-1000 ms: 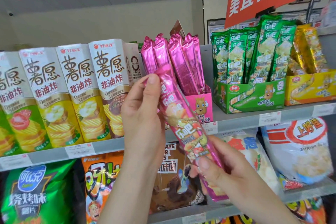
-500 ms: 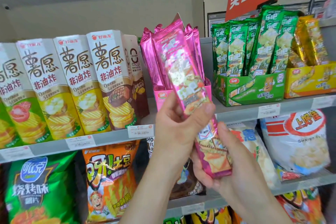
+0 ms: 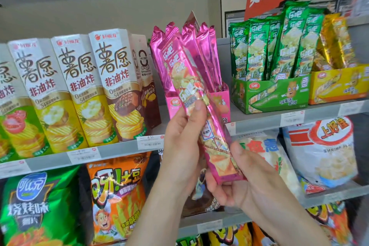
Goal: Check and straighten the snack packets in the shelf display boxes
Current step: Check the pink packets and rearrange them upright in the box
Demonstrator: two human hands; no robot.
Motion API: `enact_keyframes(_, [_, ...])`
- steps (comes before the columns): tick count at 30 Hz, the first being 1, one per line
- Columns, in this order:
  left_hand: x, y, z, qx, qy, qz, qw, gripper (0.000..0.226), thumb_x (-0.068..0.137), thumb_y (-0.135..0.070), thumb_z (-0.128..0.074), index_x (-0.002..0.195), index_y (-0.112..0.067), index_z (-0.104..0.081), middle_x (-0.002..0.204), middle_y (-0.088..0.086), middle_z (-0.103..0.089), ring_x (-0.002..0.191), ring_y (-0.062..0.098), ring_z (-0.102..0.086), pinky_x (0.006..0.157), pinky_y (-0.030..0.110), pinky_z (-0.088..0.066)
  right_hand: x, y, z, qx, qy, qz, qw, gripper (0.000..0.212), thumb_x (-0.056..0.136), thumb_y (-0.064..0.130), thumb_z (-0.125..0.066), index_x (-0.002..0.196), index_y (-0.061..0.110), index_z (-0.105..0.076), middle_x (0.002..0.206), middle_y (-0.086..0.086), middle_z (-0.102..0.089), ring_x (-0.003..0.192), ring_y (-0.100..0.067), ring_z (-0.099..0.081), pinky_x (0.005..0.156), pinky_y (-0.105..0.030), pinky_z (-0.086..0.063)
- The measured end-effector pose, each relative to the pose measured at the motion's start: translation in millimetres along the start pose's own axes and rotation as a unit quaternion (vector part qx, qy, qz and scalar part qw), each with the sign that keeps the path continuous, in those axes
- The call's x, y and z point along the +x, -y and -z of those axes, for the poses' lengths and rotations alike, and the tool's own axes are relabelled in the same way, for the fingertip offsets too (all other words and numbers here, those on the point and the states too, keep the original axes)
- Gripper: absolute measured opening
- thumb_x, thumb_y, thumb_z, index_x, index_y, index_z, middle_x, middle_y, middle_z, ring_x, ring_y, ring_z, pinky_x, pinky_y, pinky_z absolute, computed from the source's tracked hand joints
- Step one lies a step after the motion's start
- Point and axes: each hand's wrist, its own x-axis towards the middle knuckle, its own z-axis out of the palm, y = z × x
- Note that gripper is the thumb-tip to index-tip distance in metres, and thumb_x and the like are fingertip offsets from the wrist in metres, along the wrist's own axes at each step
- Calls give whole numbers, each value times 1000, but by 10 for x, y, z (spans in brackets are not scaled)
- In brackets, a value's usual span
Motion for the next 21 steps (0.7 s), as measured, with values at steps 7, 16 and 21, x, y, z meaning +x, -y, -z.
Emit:
enact_keyframes(7, [56,-9,-55,-33,-109,-18,993,46,93,-45,-57,117,-7,-64,86,7,-70,76,20,-68,69,34,-59,-1,-21,-248,-280,-113,94,949,36,74,54,-68,105,38,-64,83,11,-71,66,-3,-64,58,-13,-49])
enact_keyframes(16, [70,-18,-83,-118,-33,43,992,42,99,-49,-42,101,-16,-68,86,10,-65,78,21,-61,78,38,-52,9,-154,-219,-441,-248,277,817,39,77,42,-74,112,29,-63,91,12,-59,78,-2,-57,68,-5,-41])
enact_keyframes(21, [6,59,-43,-23,-13,3,1000,41,84,-36,-65,113,-7,-60,91,9,-66,81,20,-65,75,35,-56,29,-182,-90,-515,-270,328,745,49,72,11,-77,119,18,-63,100,-1,-47,87,-9,-52,82,-7,-39])
